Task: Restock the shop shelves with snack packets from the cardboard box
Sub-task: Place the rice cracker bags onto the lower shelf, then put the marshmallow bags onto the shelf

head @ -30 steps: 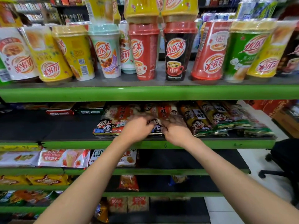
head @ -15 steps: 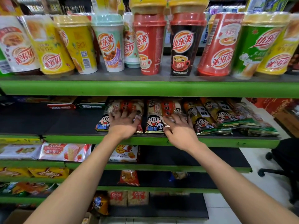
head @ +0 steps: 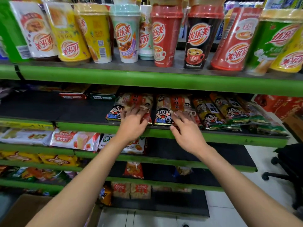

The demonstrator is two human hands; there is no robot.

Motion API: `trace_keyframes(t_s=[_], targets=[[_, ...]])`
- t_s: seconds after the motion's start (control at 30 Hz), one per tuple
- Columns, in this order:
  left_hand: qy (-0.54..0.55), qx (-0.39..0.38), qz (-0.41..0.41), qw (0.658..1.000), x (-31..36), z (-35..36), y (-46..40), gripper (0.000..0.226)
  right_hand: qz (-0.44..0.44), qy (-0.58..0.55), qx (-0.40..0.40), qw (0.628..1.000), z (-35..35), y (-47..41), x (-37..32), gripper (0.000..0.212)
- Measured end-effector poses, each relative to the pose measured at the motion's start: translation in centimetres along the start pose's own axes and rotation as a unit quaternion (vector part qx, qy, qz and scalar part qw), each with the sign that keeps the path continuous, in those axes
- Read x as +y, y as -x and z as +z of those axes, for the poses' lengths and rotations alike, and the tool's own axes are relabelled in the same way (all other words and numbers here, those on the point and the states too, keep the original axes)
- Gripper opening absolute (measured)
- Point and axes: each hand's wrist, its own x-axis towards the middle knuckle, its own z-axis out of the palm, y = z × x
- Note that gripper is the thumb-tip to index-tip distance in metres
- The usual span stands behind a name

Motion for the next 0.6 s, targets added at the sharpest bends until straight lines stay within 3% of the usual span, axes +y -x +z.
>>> trace_keyframes(t_s=[0.2,0.4,0.6], targets=[[0.052,0.038,-0.033,0.997,-0.9,0.9,9.1,0.039,-0.074,-0.075,-0.01,0.994,1.5,3.8,-5.1,0.05],[0.043,-0.023,-0.19,0.981,-4.6,0.8,15.1,0.027,-0.149,-0.103,-0.103,0.978,4.9,3.8,-8.0,0.037],[0.135,-0.084,-0.359,0.92,-8.1,0.5,23.8,0.02,-0.189,-0.146,-0.22,0.946,11.0,4.7,-11.3,0.026]])
